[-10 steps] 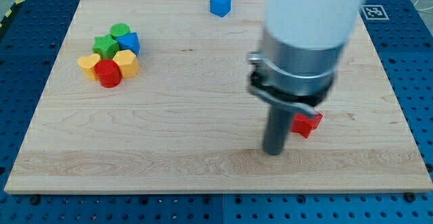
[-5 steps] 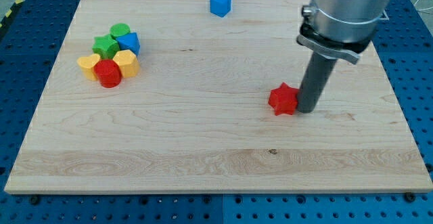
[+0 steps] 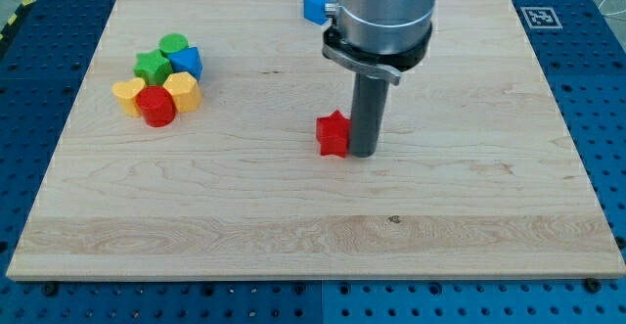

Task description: Slide the red star closer to the yellow hexagon

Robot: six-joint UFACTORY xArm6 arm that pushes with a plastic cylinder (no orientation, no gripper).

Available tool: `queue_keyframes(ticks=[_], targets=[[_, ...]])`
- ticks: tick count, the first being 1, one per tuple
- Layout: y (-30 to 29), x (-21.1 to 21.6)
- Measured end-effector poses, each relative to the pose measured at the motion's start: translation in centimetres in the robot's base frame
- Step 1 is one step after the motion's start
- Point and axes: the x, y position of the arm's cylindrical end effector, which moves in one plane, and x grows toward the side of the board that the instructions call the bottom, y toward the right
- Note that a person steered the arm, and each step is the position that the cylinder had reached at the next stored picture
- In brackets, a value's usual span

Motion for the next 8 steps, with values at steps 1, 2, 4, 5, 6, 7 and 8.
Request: queue_keyframes(ticks=[1,2,4,5,6,7,8], targets=[[-1.9,0.0],[-4.2,-0.1],[-9.1,-1.8],[-10.1,-4.5],[-9.1,-4.6],[-8.5,-5.4],[-7.5,-6.9]])
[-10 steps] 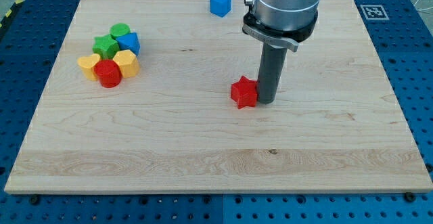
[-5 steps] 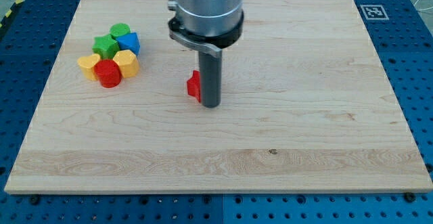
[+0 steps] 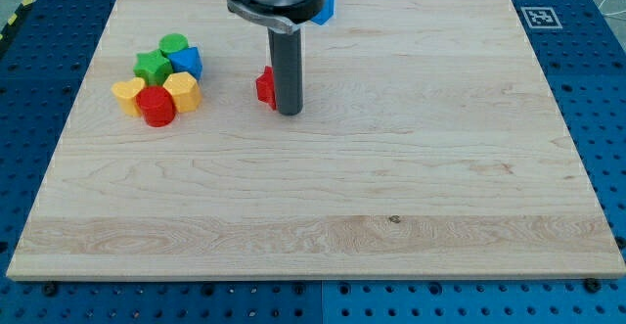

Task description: Slide the red star closer to the yellow hexagon

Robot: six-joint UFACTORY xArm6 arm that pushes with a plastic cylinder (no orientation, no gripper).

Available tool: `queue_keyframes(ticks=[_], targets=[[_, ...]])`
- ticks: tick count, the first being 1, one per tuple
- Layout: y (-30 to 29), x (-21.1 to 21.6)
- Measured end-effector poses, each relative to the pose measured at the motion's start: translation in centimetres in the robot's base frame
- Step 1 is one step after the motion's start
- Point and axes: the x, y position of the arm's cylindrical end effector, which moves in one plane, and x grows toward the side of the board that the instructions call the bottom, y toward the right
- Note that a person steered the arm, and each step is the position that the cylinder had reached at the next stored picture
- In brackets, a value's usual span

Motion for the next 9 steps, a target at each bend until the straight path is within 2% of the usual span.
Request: queue_keyframes(ticks=[1,3,6,9], targets=[[0.0,-3.1],[1.1,-6.6],[-3.3,-4.7],[-6.7,-4.7]])
